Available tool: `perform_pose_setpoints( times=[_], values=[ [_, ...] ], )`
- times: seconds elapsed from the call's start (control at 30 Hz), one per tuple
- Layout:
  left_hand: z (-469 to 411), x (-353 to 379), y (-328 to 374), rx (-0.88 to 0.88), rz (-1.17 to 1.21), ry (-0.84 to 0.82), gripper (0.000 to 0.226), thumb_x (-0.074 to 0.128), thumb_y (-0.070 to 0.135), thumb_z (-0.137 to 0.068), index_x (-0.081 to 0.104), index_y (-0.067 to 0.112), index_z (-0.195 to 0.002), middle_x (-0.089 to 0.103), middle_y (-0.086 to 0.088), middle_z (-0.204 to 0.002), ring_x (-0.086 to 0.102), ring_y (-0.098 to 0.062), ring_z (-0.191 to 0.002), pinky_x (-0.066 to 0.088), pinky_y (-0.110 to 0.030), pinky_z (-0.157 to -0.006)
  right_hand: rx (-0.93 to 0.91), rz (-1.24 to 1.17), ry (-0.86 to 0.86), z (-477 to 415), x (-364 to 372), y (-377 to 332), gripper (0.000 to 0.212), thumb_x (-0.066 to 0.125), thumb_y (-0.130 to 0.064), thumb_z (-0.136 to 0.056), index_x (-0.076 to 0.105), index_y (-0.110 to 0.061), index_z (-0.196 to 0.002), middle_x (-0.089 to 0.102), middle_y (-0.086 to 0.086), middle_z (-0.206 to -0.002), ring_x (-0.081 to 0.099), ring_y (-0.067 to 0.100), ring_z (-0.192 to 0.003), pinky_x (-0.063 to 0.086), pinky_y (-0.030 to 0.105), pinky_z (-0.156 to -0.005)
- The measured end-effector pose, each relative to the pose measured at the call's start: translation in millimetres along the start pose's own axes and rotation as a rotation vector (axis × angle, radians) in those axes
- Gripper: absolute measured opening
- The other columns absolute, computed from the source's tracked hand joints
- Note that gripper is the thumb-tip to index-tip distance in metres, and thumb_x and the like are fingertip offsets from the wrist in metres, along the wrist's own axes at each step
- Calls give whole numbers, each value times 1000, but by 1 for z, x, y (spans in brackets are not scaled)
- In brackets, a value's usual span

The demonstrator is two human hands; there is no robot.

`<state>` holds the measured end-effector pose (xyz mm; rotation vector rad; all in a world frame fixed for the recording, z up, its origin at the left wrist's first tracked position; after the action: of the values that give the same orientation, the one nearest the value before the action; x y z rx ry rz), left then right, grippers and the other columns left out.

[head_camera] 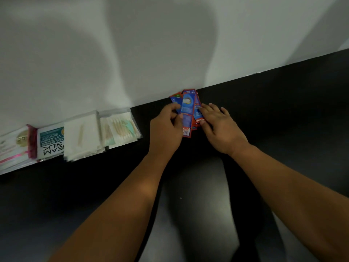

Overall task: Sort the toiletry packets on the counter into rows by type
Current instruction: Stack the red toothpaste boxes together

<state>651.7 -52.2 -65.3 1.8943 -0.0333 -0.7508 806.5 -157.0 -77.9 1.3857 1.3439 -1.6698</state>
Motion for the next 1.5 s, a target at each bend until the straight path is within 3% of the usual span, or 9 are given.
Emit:
perform_pose_setpoints(
  times=[0.1,0.2,0.27,0.4,0.53,0.67,0.93,1.37,1.5],
  values=[
    [-16,-6,-5,-234,110,121,19,66,14,-92,64,15,-111,74,-1,-95,70,-7,-78,51,-9,-67,9,-25,-3,1,-1,1,56,31,-45,-102,28,-23,-153,30,0,-160,16,16,-151,9,42,-124],
    [-28,-3,-8,-377,170,74,15,68,14,-92,62,15,-106,74,-6,-92,69,-7,-60,56,-19,-59,25,-51,1,1,-2,0,57,33,-45,-102,25,-23,-154,30,0,-160,16,15,-151,6,38,-123],
    [-33,2,-5,-365,130,24,16,69,14,-92,61,14,-105,74,-8,-94,69,-5,-57,55,-16,-57,26,-48,10,1,-2,0,57,34,-44,-103,26,-22,-154,30,1,-160,17,16,-150,6,37,-122],
    [-39,8,7,-227,-130,-51,29,71,22,-89,66,10,-115,70,-9,-114,71,-19,-94,54,-24,-81,12,-52,13,1,-1,-1,54,33,-42,-103,30,-22,-153,32,2,-159,18,17,-150,9,41,-123],
    [-34,3,8,-167,-220,-17,30,68,27,-91,65,10,-116,69,-8,-112,66,-20,-103,54,-31,-87,20,-73,18,2,-2,0,54,30,-43,-103,30,-23,-153,32,1,-159,18,16,-150,7,38,-123],
    [-29,-1,4,-215,-208,78,35,70,31,-90,66,7,-115,70,-7,-111,65,-19,-103,51,-29,-86,40,-119,17,2,-2,0,59,23,-48,-102,26,-22,-154,31,1,-160,18,13,-150,7,36,-122],
    [-26,16,17,-173,-202,11,50,75,34,-87,60,12,-129,67,-3,-124,65,-14,-109,50,-22,-88,26,-95,12,1,-1,0,61,22,-53,-101,28,-21,-153,32,1,-159,20,16,-149,10,41,-123],
    [-34,33,24,-160,-192,-17,36,72,35,-89,64,15,-117,65,-2,-115,62,-12,-104,49,-23,-83,-17,-36,29,0,-1,-1,55,28,-47,-103,25,-24,-154,35,3,-158,22,19,-149,13,43,-123],
    [-27,19,12,-138,-258,83,31,63,30,-96,64,13,-121,65,-4,-120,60,-15,-110,44,-19,-87,9,-51,20,0,1,2,54,32,-43,-104,25,-25,-154,31,1,-160,19,17,-150,12,44,-123]
  ],
)
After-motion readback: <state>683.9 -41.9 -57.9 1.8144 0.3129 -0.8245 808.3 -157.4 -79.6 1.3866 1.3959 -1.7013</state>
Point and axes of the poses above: each hand's wrist, its own z-axis away from the middle knuckle, its own x-axis out of the palm, y = z × x, the point moved 3 cm from there along -z, towards the middle knuckle
